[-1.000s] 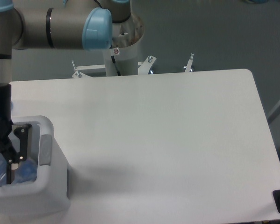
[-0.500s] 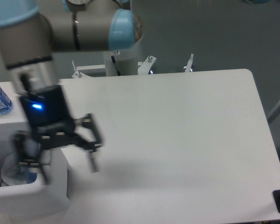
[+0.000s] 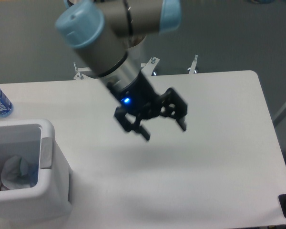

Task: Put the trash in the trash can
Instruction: 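Open the gripper to drop the bottle and raise the arm away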

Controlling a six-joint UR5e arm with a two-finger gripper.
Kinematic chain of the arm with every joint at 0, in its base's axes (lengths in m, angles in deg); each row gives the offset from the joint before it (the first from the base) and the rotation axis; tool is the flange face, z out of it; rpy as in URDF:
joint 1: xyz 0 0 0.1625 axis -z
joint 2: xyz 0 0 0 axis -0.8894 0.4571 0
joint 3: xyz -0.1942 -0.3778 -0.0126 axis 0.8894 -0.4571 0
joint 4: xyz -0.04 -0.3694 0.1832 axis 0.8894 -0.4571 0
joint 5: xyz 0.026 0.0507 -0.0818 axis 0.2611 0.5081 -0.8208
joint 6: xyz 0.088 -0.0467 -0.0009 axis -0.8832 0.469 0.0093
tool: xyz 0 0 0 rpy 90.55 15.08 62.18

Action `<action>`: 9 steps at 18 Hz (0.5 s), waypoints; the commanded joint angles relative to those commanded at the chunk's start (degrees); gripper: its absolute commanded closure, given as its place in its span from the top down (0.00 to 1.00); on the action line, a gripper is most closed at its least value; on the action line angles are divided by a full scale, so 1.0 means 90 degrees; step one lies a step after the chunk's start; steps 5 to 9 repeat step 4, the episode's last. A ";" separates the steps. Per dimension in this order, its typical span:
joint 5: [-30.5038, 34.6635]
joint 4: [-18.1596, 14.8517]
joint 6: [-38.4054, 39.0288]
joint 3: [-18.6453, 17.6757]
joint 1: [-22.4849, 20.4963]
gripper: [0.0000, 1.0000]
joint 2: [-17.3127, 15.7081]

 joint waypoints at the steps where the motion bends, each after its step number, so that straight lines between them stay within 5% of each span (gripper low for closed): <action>1: -0.0107 -0.0166 0.0000 0.0000 -0.0068 1.00 -0.0088; 9: -0.0508 -0.0285 0.0000 0.0029 -0.0273 1.00 -0.0254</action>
